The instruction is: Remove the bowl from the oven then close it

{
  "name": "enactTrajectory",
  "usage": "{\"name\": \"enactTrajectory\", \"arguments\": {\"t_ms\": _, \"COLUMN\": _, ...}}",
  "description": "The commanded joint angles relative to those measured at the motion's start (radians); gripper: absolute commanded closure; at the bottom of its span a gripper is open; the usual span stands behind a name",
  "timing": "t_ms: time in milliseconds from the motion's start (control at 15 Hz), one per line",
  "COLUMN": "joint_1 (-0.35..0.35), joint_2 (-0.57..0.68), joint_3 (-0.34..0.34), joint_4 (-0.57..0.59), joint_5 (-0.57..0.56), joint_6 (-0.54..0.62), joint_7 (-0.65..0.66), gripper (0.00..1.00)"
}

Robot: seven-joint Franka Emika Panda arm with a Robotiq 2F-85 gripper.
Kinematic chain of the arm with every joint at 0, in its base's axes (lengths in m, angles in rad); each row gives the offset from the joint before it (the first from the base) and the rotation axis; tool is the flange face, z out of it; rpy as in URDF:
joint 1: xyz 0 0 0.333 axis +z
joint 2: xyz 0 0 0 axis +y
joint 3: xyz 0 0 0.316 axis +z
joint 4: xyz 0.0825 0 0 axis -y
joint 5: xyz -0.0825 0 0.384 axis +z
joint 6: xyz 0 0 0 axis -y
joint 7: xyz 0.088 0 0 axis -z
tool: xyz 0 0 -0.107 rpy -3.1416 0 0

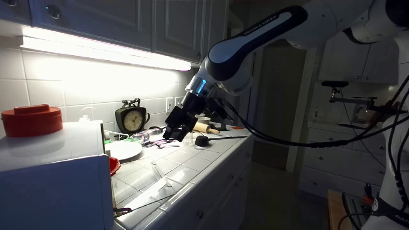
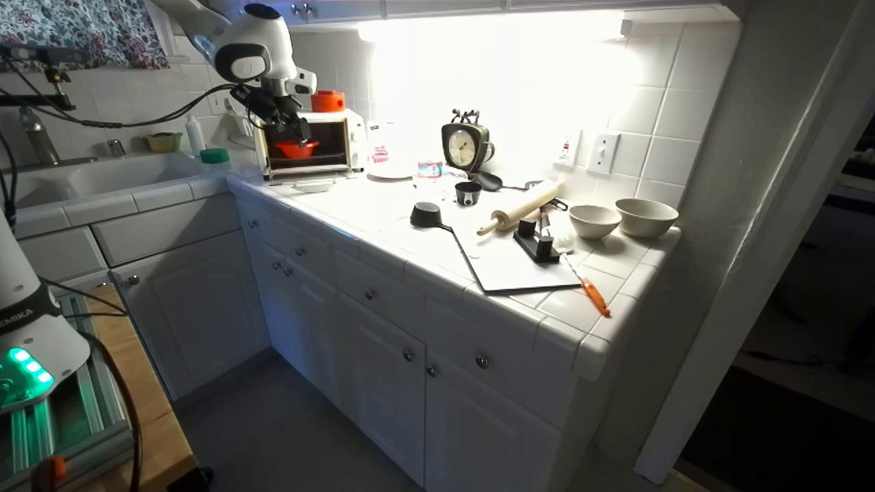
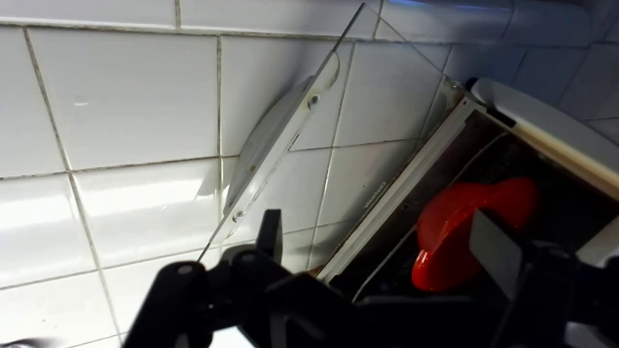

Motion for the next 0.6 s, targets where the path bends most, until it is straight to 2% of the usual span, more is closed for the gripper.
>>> {"name": "enactTrajectory", "arguments": {"t_ms": 0, "joint_1": -0.013, "joint_2": 0.013, "joint_3": 0.017, "joint_4": -0.003, "joint_5": -0.007, "joint_6": 0.071, "joint_7": 0.076, "gripper": 0.0}}
{"name": "enactTrajectory", "arguments": {"t_ms": 267, "joint_1": -0.005, "joint_2": 0.071, "joint_3": 0.031, "joint_4": 0.047, "joint_5": 0.025, "joint_6": 0.123, "joint_7": 0.23, "gripper": 0.0}}
{"name": "enactTrajectory", "arguments": {"t_ms": 533, "joint_1": 0.026, "joint_2": 0.121, "joint_3": 0.017, "joint_4": 0.088, "joint_5": -0.051, "joint_6": 0.116, "joint_7": 0.401, "gripper": 0.0}}
